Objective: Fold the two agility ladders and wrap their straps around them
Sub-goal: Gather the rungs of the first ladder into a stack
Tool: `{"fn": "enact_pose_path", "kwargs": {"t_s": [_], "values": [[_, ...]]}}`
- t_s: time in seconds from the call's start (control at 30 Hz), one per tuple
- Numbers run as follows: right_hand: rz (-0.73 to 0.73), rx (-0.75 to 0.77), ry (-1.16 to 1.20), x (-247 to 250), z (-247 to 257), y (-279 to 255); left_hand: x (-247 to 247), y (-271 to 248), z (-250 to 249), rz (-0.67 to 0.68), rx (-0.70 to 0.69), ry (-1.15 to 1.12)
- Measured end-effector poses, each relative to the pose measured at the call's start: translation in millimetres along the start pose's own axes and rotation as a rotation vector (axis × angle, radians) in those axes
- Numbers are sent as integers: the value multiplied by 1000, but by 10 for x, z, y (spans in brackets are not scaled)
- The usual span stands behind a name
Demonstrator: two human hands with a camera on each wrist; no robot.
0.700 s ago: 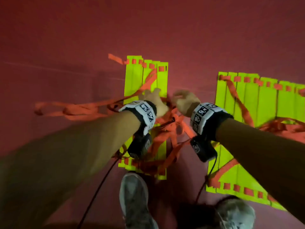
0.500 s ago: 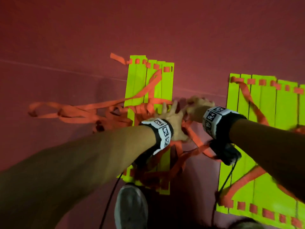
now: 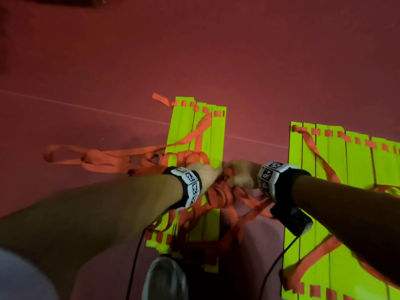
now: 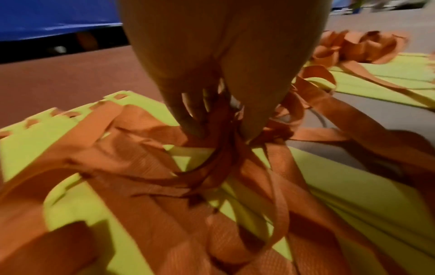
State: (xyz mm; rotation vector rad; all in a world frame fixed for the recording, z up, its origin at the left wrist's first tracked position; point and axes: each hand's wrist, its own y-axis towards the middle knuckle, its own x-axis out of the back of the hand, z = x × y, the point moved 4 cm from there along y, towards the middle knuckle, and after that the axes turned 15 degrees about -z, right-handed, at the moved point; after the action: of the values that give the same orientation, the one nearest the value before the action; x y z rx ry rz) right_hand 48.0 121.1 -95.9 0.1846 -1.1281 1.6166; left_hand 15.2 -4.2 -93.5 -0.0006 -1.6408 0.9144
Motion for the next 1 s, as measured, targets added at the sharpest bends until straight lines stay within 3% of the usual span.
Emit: {"fn": "enact_pose_path", "kwargs": {"t_s": [0.1, 0.2, 0.27, 0.37, 0.47, 0.57, 0.67, 0.87, 0.93, 1.0], "values": [[38, 91, -261, -153, -71, -64, 116, -70, 321, 15, 100, -26], [94, 88, -644, -325, -139, -155, 140, -171, 683, -25, 200, -14], [127, 123, -748, -481, -138, -227, 92, -206, 885, -29, 265, -82], [103, 148, -672, -721, -95, -229, 29, -245, 1083, -60, 388, -194], [41, 254, -593, -828, -29, -138, -39, -242, 1110, -132, 407, -46], [4, 138, -453, -644, 118, -19, -119, -206, 1115, -215, 459, -77], [-292, 66, -322, -313, 244, 119, -208, -220, 1172, -107, 602, -405], [-686, -267, 116, 449, 121, 286, -367, -377, 1212, 10, 636, -380], [-714, -310, 205, 551, 18, 330, -401, -445, 1184, 49, 575, -344], [-628, -303, 258, 539, -44, 400, -405, -480, 1098, 80, 563, -474]]}}
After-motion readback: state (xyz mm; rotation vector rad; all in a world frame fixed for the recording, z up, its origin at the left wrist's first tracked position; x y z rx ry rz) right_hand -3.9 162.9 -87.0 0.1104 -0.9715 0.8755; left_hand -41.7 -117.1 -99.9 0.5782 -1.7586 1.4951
